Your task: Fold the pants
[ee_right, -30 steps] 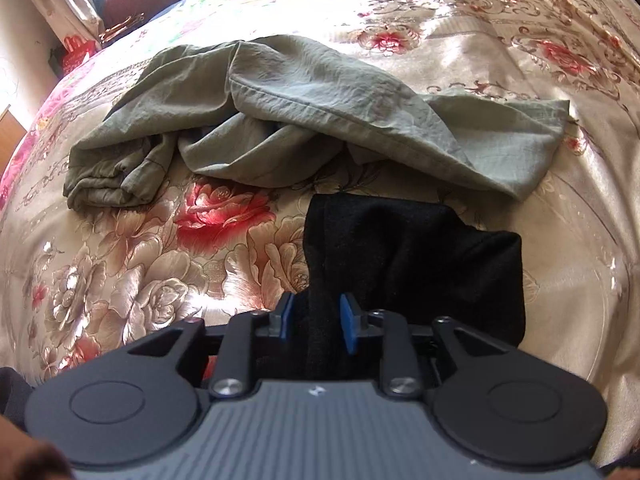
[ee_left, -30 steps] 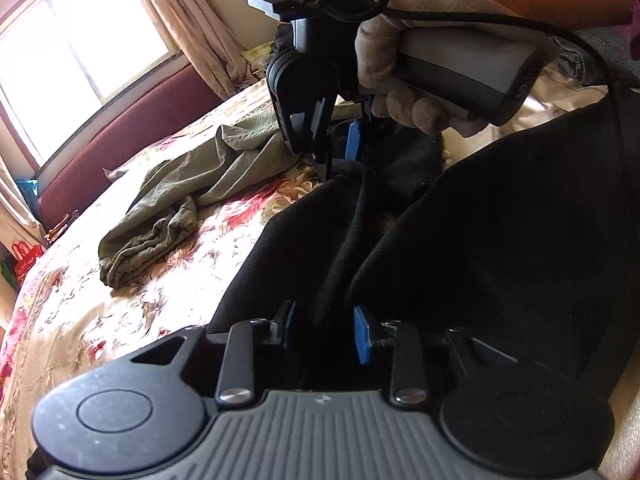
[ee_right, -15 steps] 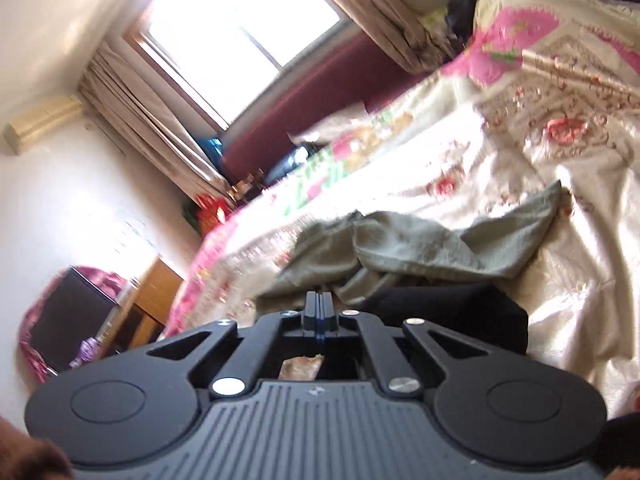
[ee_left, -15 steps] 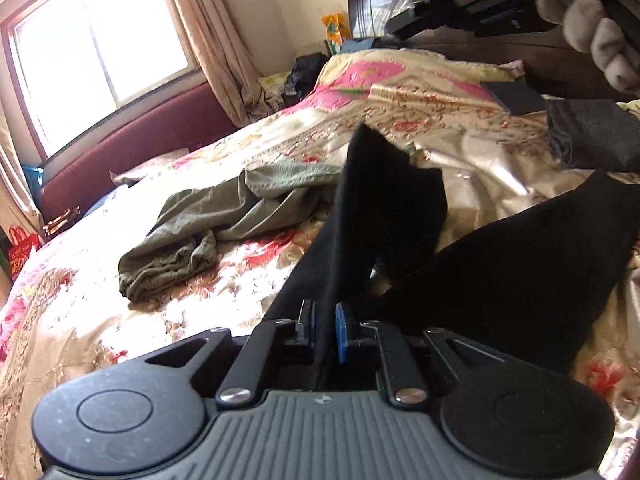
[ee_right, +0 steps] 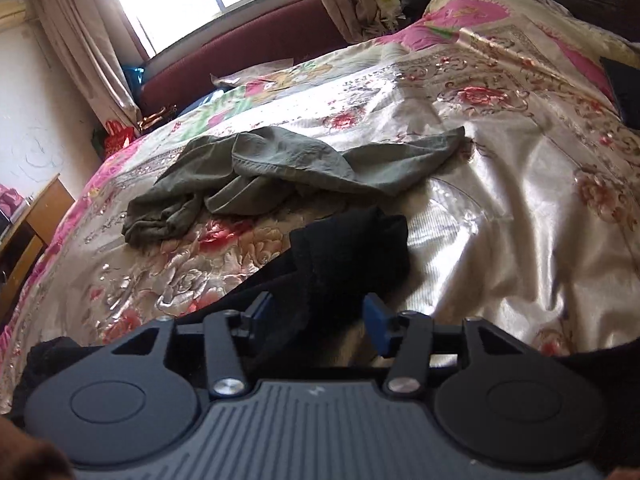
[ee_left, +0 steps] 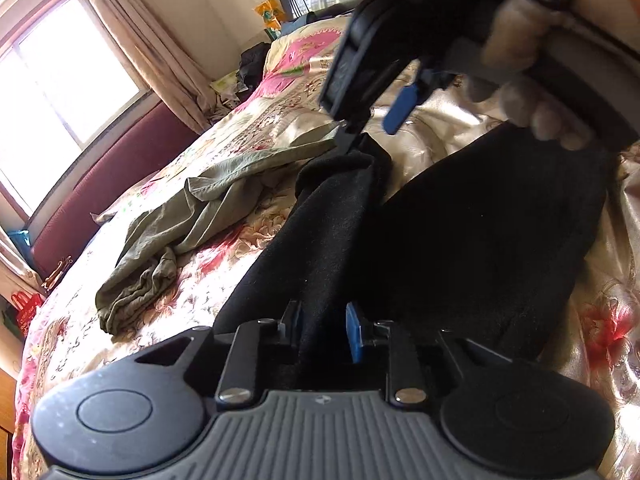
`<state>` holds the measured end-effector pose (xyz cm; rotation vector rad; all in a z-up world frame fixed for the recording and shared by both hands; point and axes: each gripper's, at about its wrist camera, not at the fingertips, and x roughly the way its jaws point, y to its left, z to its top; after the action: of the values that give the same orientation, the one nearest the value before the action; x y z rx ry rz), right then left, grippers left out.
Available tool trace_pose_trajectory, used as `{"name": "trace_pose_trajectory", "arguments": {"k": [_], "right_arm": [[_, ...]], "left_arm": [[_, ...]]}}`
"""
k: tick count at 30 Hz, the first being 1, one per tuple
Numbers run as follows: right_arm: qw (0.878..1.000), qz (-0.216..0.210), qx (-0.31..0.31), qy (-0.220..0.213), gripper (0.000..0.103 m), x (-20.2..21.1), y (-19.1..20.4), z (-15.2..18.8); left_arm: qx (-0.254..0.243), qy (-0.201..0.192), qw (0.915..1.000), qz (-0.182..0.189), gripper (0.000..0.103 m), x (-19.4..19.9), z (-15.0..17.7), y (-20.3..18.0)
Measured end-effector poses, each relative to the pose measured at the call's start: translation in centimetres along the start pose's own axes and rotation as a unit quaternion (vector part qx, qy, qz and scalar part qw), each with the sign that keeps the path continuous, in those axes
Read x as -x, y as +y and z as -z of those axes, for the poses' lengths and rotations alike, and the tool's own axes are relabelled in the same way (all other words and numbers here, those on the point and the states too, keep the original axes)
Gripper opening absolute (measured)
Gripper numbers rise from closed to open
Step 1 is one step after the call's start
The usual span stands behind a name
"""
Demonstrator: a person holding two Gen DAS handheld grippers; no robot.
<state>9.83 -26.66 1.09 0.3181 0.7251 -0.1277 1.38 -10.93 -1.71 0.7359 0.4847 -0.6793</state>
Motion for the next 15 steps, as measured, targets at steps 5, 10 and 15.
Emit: {"name": "trace_pose_trajectory", "arguments": {"k": [5, 10, 15], "right_arm": [[0.987, 0.07, 0.14, 0.039, 0.048, -6.3, 4.5, -1.7], [0.989, 0.092, 0.093, 0.066, 0.005, -9.3, 2.0, -2.6], [0.993, -0.064, -0.101, -0.007, 0.005, -0.2, -3.5, -5.0]], "left_arm": [[0.012, 0.005, 0.9999, 0.011, 0.044, -1.3, -0.1, 0.6], [0.03, 0.018, 0.9994, 0.009, 0.047, -3.2, -0.5, 1.6], [0.043, -0.006, 0.9991, -0.003, 0.047, -1.4, -1.2, 2.7]]}}
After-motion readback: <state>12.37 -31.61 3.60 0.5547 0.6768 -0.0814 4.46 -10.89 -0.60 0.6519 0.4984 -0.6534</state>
